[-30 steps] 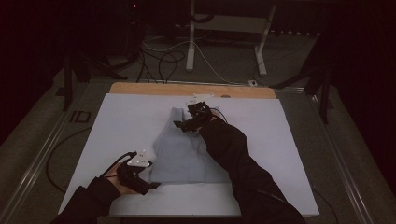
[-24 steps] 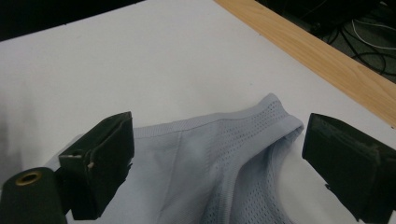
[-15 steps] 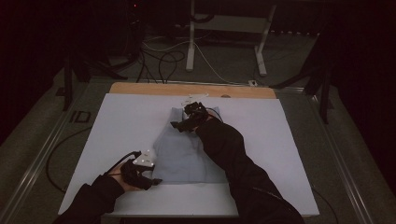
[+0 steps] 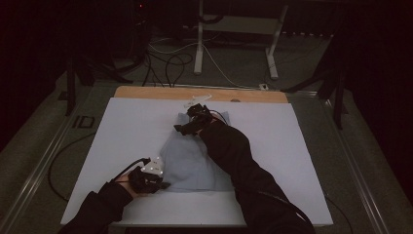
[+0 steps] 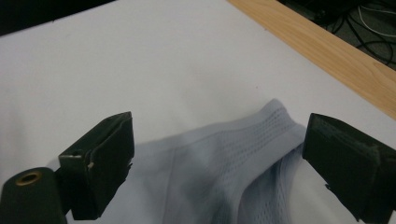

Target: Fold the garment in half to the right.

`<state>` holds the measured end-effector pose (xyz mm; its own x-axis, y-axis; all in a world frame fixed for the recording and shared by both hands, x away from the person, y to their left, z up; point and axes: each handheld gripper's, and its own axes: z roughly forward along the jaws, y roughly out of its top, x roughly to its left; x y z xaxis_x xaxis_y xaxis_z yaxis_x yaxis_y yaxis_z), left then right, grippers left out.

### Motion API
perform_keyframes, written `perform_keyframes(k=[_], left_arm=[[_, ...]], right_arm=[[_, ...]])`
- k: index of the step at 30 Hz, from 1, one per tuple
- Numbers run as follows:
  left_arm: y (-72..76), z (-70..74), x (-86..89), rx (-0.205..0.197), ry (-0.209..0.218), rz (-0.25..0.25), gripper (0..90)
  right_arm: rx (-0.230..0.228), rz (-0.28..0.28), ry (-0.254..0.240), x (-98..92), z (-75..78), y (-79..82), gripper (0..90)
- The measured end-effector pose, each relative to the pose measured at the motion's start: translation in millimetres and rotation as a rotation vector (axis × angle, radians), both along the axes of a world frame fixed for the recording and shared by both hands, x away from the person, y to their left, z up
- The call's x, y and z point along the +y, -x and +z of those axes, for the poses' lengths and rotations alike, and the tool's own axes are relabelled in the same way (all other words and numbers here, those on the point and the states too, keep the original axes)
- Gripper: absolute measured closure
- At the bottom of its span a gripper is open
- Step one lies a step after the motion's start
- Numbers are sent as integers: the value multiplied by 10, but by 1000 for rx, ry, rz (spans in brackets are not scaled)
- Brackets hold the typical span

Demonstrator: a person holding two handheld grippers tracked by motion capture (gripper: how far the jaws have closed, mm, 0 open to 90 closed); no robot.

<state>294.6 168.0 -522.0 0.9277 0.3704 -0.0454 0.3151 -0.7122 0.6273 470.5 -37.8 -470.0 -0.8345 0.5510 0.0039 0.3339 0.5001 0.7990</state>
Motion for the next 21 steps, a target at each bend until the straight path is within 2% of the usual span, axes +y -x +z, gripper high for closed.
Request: perform_keyframes(k=[4, 8, 13, 17, 20, 21], left_arm=[[5, 8, 1, -2, 7, 5, 860], [22, 54, 2, -15, 32, 8, 862], [36, 70, -3, -14, 40, 11, 863], [34, 77, 11, -10, 49, 12, 863], [33, 80, 19, -12, 54, 13, 867], [37, 79, 19, -12, 54, 12, 866]], right_arm=[[-3, -20, 5, 72, 37, -83, 91], [5, -50, 2, 155, 61, -163, 91], [34, -95, 25, 255, 71, -249, 91], [81, -150, 38, 319, 61, -341, 140], [89, -169, 60, 342, 44, -384, 189], [112, -190, 73, 347, 15, -437, 244]])
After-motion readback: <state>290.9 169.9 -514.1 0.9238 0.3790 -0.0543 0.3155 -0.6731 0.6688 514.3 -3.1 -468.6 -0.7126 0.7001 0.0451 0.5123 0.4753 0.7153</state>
